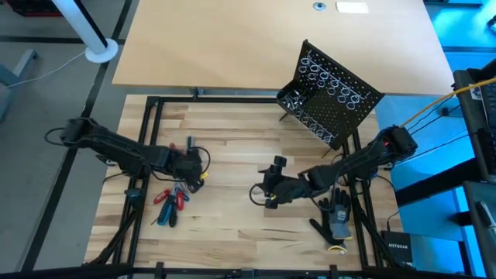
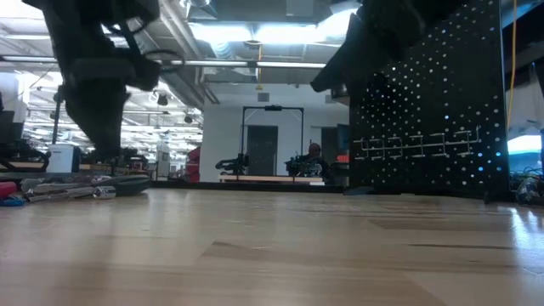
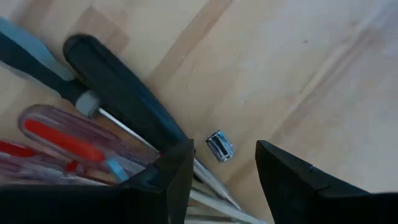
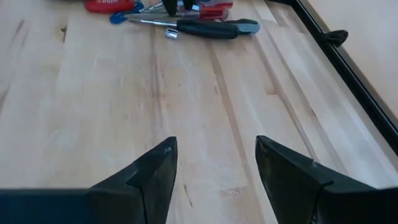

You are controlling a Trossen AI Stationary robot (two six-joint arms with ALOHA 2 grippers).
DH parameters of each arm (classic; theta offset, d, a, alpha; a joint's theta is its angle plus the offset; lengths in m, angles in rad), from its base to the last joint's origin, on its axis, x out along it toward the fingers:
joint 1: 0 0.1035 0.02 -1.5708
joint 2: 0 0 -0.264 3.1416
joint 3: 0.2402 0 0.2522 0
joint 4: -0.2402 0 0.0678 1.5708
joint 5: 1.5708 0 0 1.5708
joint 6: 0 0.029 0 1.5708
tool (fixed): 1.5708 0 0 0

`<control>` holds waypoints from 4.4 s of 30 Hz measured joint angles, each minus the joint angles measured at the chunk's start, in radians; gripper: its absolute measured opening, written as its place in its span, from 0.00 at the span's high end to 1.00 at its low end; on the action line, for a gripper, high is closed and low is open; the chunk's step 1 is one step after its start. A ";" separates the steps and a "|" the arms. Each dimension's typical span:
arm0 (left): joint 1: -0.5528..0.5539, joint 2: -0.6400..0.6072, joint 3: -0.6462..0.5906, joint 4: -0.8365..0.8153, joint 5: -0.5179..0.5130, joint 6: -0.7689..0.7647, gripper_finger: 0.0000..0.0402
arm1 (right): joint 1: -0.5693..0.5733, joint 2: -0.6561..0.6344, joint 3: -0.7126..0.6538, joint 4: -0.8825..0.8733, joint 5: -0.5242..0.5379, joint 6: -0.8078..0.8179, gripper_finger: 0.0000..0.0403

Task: Hang tools onto peg board
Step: Put the socket into the black pegboard bin

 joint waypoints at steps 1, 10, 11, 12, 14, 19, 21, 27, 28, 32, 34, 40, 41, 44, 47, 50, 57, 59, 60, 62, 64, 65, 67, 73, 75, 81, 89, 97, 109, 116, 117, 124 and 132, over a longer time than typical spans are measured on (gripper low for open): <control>0.004 0.018 0.000 0.013 0.012 -0.003 0.60 | 0.000 0.000 0.000 0.005 -0.004 0.000 0.46; 0.045 0.148 0.001 0.047 0.064 -0.030 0.67 | 0.000 0.000 0.000 0.008 -0.006 -0.001 0.46; 0.046 0.152 0.001 0.054 0.067 -0.029 0.68 | 0.001 0.000 0.000 0.008 -0.006 -0.001 0.46; 0.047 0.156 0.001 0.063 0.070 -0.026 0.68 | 0.002 0.000 0.000 0.008 -0.007 -0.001 0.46; 0.047 0.161 0.001 0.069 0.074 -0.023 0.69 | 0.002 0.000 0.000 0.008 -0.007 -0.001 0.46; 0.047 0.177 0.001 0.064 0.131 -0.025 0.71 | 0.002 0.000 0.000 0.009 -0.007 -0.002 0.46; 0.046 0.185 0.001 0.064 0.138 -0.025 0.72 | 0.002 0.000 0.000 0.009 -0.007 -0.001 0.46; 0.046 0.232 0.002 0.077 0.156 -0.016 0.72 | 0.002 0.000 0.000 0.008 -0.008 0.000 0.46; 0.046 0.240 0.004 0.077 0.162 -0.010 0.72 | 0.002 0.000 0.000 0.009 -0.008 0.000 0.46; 0.040 0.269 0.006 0.076 0.166 0.017 0.72 | 0.002 0.000 0.000 0.009 -0.008 0.000 0.46; 0.040 0.270 0.005 0.077 0.166 0.040 0.72 | 0.002 0.000 0.000 0.010 -0.011 0.000 0.46; 0.039 0.269 0.004 0.086 0.166 0.101 0.80 | 0.002 0.000 0.000 0.009 -0.013 0.001 0.46; 0.039 0.269 0.004 0.088 0.167 0.113 0.82 | 0.002 0.000 0.000 0.009 -0.013 0.001 0.46; 0.039 0.269 0.003 0.097 0.169 0.140 0.89 | 0.002 0.000 0.000 0.009 -0.013 0.001 0.46; 0.038 0.268 0.004 0.103 0.169 0.161 0.89 | 0.002 0.000 0.000 0.009 -0.013 0.001 0.46; 0.036 0.248 0.012 0.099 0.165 0.171 0.89 | 0.002 0.000 0.000 0.009 -0.013 0.001 0.46; 0.008 0.112 0.030 0.186 0.156 0.210 0.88 | 0.002 -0.001 0.000 0.007 -0.014 -0.001 0.46; -0.002 0.076 0.030 0.257 0.146 0.226 0.89 | 0.002 -0.001 0.000 0.009 -0.024 0.002 0.46; -0.007 0.055 0.030 0.296 0.143 0.241 0.89 | 0.002 -0.001 0.000 0.009 -0.033 0.003 0.46; -0.016 0.028 0.032 0.382 0.142 0.271 0.88 | 0.002 -0.001 0.000 0.011 -0.050 0.003 0.46; -0.023 0.009 0.029 0.459 0.142 0.304 0.87 | 0.002 -0.001 0.000 0.016 -0.061 0.003 0.46; -0.025 -0.001 0.029 0.495 0.140 0.324 0.87 | 0.002 -0.001 0.000 0.023 -0.068 0.003 0.46; -0.026 -0.013 0.030 0.577 0.138 0.357 0.88 | 0.002 0.000 0.000 0.038 -0.062 0.002 0.46; -0.024 -0.012 0.029 0.739 0.151 0.420 0.88 | 0.002 0.001 0.000 0.166 -0.002 -0.087 0.46; -0.024 -0.012 0.029 0.781 0.152 0.429 0.88 | 0.002 0.003 0.000 0.228 0.006 -0.142 0.46; -0.024 -0.012 0.029 0.932 0.158 0.441 0.88 | 0.002 0.053 0.000 0.459 0.025 -0.405 0.46; -0.004 -0.012 0.029 1.023 0.158 0.418 0.89 | 0.009 0.068 0.000 0.640 0.070 -0.727 0.46; 0.008 -0.012 0.029 1.108 0.158 0.380 0.89 | 0.008 0.068 0.000 0.708 0.064 -0.840 0.46; 0.008 -0.013 0.030 1.160 0.158 0.374 0.89 | -0.013 0.088 0.000 0.796 0.030 -0.925 0.46; 0.011 -0.012 0.030 1.166 0.154 0.374 0.89 | -0.014 0.139 0.000 0.905 0.051 -1.004 0.46; 0.011 -0.012 0.030 1.168 0.154 0.375 0.89 | -0.014 0.145 0.000 0.929 0.058 -1.020 0.46; 0.011 -0.012 0.030 1.170 0.151 0.375 0.89 | -0.014 0.151 0.000 0.995 0.044 -1.087 0.46; 0.011 -0.012 0.030 1.168 0.151 0.375 0.89 | -0.027 0.151 0.000 1.001 0.037 -1.123 0.51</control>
